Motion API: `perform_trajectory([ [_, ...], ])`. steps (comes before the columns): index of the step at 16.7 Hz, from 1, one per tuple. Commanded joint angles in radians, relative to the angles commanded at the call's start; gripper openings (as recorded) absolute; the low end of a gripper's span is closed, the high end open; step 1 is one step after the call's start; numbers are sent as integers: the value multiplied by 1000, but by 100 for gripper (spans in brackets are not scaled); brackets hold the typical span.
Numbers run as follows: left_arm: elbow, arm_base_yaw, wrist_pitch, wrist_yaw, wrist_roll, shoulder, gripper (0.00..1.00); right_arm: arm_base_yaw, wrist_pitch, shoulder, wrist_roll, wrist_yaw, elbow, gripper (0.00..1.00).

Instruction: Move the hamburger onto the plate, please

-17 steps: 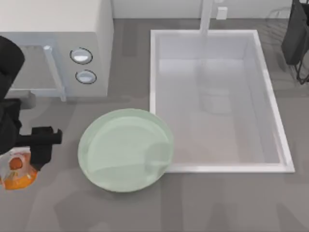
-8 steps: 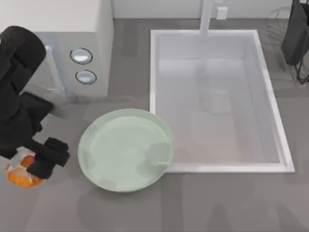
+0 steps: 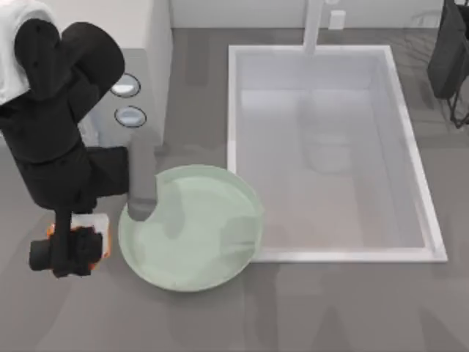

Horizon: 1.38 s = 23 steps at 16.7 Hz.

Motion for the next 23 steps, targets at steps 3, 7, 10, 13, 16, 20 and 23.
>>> perform_trajectory([
  [3,66,-45,-27,9,309,58,0,0,0,0,0,0,0,100],
  [7,151,-96,-41,14,694,142,0,0,0,0,0,0,0,100],
  [10,210,-125,-35,12,942,207,0,0,0,0,0,0,0,100],
  [13,261,-145,-17,6,1148,268,0,0,0,0,0,0,0,100],
  [16,303,-156,12,-4,1309,323,0,0,0,0,0,0,0,100],
  [20,345,-162,57,-20,1458,382,0,0,0,0,0,0,0,100],
  [23,367,-163,86,-30,1525,415,0,0,0,0,0,0,0,100],
])
